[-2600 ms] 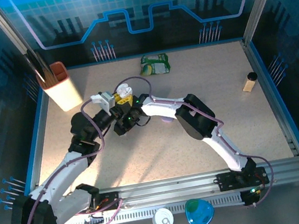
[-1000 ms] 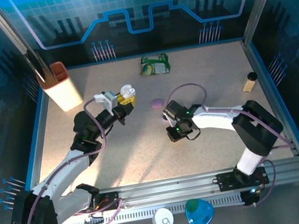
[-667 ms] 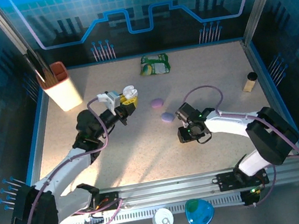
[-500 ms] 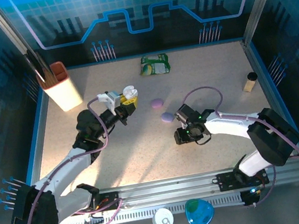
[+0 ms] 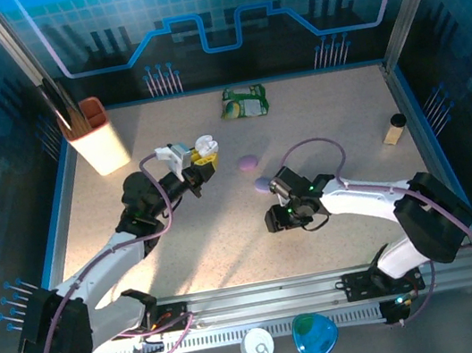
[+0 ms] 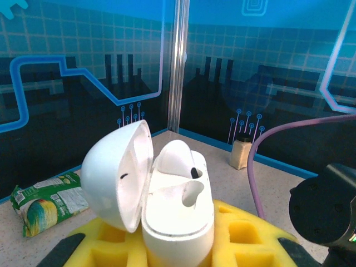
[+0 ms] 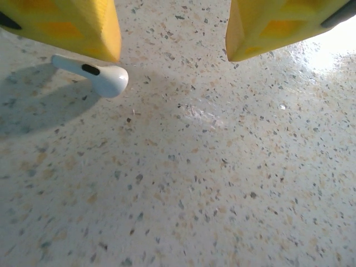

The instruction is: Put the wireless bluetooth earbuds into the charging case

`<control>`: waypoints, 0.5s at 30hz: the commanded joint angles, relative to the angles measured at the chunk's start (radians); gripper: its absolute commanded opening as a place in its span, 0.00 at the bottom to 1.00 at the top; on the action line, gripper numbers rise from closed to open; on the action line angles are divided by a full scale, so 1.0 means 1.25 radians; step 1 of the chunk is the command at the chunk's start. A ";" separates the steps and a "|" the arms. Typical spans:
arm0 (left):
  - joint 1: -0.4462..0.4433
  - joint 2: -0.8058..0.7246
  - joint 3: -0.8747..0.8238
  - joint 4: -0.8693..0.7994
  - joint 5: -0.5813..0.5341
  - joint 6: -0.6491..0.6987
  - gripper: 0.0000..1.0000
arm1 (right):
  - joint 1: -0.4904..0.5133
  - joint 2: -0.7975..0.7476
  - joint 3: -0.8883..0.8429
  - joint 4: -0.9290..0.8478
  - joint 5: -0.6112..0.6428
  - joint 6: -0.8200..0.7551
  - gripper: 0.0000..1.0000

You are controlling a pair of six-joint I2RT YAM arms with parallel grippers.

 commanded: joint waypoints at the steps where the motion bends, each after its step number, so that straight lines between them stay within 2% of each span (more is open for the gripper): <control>1: -0.005 -0.001 0.005 0.038 0.003 0.014 0.00 | -0.007 -0.015 0.037 -0.051 0.027 -0.051 0.53; 7: -0.005 0.001 0.000 0.044 0.004 0.013 0.00 | -0.047 0.085 0.135 -0.130 0.008 -0.185 0.52; 15: -0.006 -0.012 -0.016 0.036 -0.005 0.017 0.00 | -0.065 0.186 0.205 -0.225 -0.020 -0.283 0.50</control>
